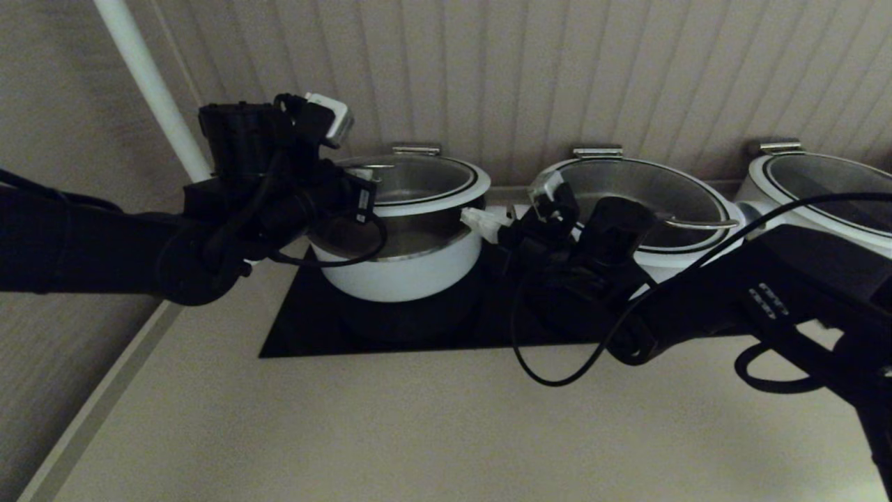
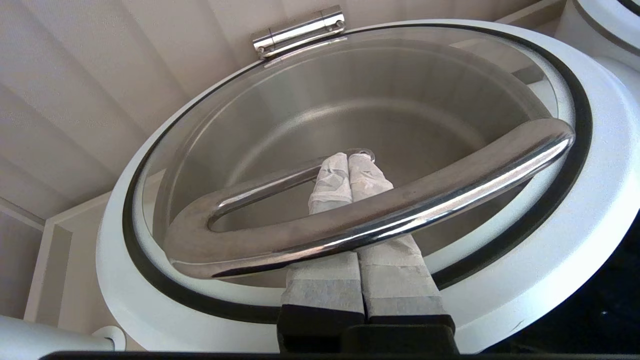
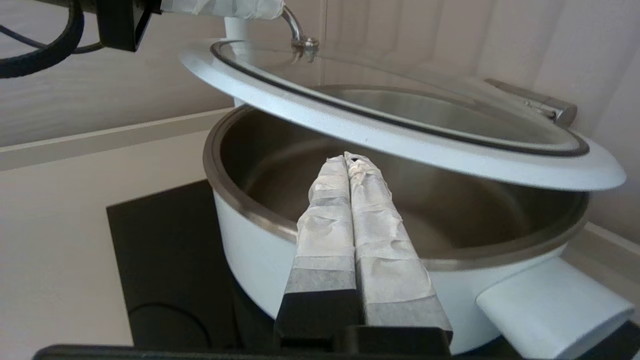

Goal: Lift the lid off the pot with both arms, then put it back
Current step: Hold the pot lid with the right arm

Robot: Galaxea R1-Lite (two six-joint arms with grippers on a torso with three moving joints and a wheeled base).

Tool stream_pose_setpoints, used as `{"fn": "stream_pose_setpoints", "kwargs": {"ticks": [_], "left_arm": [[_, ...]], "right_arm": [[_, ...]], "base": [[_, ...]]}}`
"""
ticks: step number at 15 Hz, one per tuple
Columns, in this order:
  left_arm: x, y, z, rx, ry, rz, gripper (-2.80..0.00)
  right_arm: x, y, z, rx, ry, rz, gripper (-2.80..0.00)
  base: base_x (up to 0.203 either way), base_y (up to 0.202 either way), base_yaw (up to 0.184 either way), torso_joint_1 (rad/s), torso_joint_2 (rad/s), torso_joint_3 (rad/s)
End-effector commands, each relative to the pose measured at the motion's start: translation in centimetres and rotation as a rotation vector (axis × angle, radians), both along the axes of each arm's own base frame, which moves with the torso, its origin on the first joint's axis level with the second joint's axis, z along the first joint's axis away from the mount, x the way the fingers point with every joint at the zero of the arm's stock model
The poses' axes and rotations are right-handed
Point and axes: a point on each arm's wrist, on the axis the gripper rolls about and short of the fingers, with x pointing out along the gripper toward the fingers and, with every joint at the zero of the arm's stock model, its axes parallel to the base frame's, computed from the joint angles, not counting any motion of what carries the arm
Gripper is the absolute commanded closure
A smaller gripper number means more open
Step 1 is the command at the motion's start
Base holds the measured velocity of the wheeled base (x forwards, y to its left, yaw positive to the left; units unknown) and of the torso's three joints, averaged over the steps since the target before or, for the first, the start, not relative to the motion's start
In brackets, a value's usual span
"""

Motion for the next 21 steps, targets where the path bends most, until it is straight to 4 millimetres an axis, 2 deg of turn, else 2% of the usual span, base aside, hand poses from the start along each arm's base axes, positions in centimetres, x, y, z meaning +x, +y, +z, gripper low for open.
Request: {"fn": "stream_pose_setpoints", "kwargs": {"ticks": [1, 8, 21], "left_arm": [[0.0, 0.0, 0.0, 0.000, -0.004, 0.000, 0.00], [0.0, 0.0, 0.1, -0.002, -0.007, -0.001, 0.00], [-0.3, 0.0, 0.5, -0.003, -0.018, -0.001, 0.00]], "right_arm": [[0.0, 0.5, 0.0, 0.005, -0.012, 0.012, 0.00], [0.1, 2.2, -0.8, 0.007, -0.016, 0.043, 0.00], [1.8, 3.0, -0.3, 0.041, -0.039, -0.011, 0.00]], "base": [[0.000, 0.000, 0.000, 0.000, 0.00, 0.000], [0.000, 0.000, 0.000, 0.000, 0.00, 0.000], [0.000, 0.000, 0.000, 0.000, 0.00, 0.000]]}}
